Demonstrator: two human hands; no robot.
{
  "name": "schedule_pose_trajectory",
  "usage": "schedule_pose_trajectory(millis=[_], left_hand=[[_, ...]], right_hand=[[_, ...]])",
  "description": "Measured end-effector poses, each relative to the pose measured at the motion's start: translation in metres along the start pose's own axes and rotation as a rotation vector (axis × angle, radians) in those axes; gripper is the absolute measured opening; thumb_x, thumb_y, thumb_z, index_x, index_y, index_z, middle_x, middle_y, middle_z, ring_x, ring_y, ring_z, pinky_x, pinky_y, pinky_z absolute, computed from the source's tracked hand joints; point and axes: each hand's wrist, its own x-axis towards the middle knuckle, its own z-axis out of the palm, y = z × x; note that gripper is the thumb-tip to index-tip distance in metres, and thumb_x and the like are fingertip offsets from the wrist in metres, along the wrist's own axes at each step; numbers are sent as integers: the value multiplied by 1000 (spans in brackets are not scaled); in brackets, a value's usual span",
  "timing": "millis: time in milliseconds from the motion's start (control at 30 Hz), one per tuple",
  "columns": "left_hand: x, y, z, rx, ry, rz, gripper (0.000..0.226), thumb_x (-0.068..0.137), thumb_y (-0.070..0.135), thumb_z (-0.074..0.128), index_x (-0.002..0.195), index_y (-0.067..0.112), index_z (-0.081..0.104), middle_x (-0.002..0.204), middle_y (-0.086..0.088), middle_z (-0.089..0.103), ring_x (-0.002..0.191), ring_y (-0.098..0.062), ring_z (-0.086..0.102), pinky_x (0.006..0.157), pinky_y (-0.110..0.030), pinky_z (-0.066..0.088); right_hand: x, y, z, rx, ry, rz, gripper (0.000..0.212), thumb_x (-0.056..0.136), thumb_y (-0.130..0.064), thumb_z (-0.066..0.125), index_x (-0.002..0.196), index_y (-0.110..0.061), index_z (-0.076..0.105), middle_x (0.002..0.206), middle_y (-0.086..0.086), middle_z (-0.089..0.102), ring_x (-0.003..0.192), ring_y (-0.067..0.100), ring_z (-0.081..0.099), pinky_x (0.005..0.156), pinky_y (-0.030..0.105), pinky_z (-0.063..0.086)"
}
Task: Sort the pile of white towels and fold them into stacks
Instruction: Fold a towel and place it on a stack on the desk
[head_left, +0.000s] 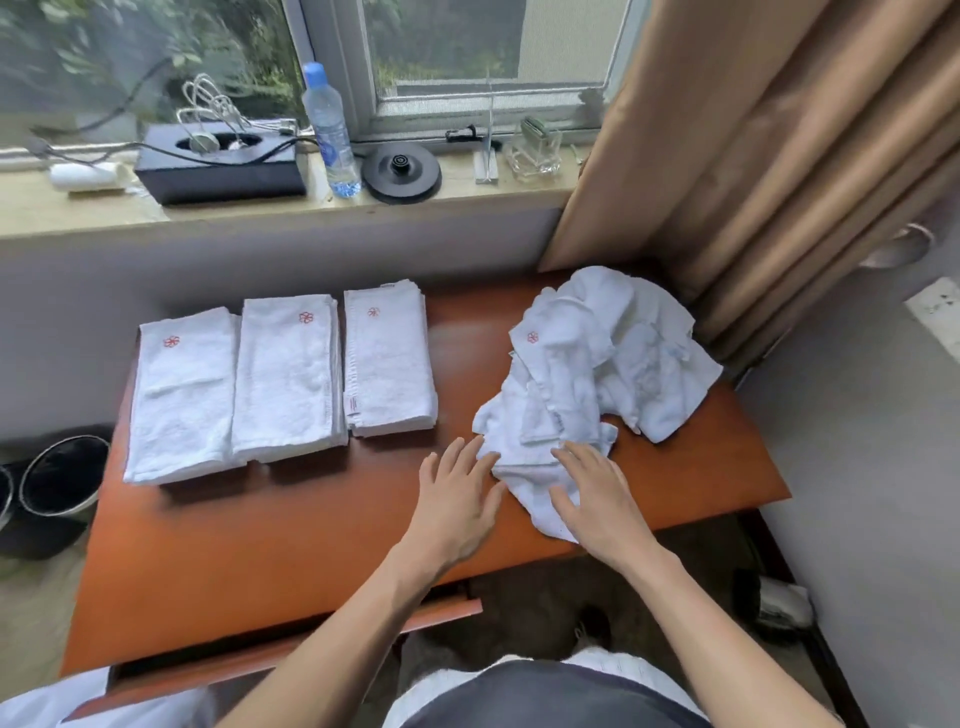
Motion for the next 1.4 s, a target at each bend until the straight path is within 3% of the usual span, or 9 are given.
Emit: schedule_pose_trajectory(millis=[133, 233, 367, 633, 933, 1133, 1400], left_hand=[[14, 40, 14, 14, 10, 8, 51, 106, 42, 40, 155, 29, 38, 169, 5, 22, 158, -20, 9, 125, -44, 4], [25, 92, 32, -27, 31, -7, 50, 106, 42, 40, 155, 31, 38, 169, 8, 22, 158, -18, 9, 126, -44, 4], [45, 162, 57, -24, 40, 8, 52, 106, 40, 41, 157, 30, 36, 168, 9, 23, 158, -15, 9, 126, -41, -2], [76, 251, 86, -56, 81, -5, 51, 102, 34, 49, 152, 30, 44, 164, 11, 33, 154, -11, 20, 123, -34, 1], [134, 261, 99, -77, 51, -54, 50, 101, 32, 45, 151, 28, 45, 163, 10, 35, 153, -9, 22, 125, -40, 12], [221, 246, 102, -125, 81, -65, 48, 104, 29, 48, 152, 27, 45, 164, 7, 34, 154, -12, 22, 125, -36, 9], [293, 245, 119, -173, 82, -95, 51, 97, 20, 55, 148, 20, 52, 160, 0, 42, 150, -21, 34, 122, -44, 22]], right_hand=[[-8, 35, -17, 77, 71, -76, 46, 102, -27, 57, 148, -26, 50, 151, -11, 48, 146, 9, 37, 116, 22, 20], [-17, 89, -39, 66, 69, -52, 52, 105, -32, 53, 155, -24, 43, 161, -7, 39, 153, 11, 27, 125, 30, 17], [-26, 162, -64, 101, 56, 3, 53, 107, -39, 47, 158, -26, 39, 165, -6, 33, 155, 11, 19, 125, 28, 7], [-20, 247, -109, 161, 24, 6, 52, 107, -38, 47, 157, -27, 39, 166, -8, 32, 156, 12, 18, 127, 33, 9], [47, 277, -128, 171, -21, -44, 47, 104, -30, 52, 151, -25, 47, 155, -8, 44, 146, 10, 31, 120, 27, 16], [119, 276, -142, 147, -67, -31, 50, 104, -29, 53, 153, -24, 46, 160, -6, 39, 150, 12, 29, 122, 30, 19], [224, 286, -156, 78, -136, -10, 57, 103, -24, 56, 156, -14, 38, 162, 2, 36, 149, 22, 32, 123, 39, 28]])
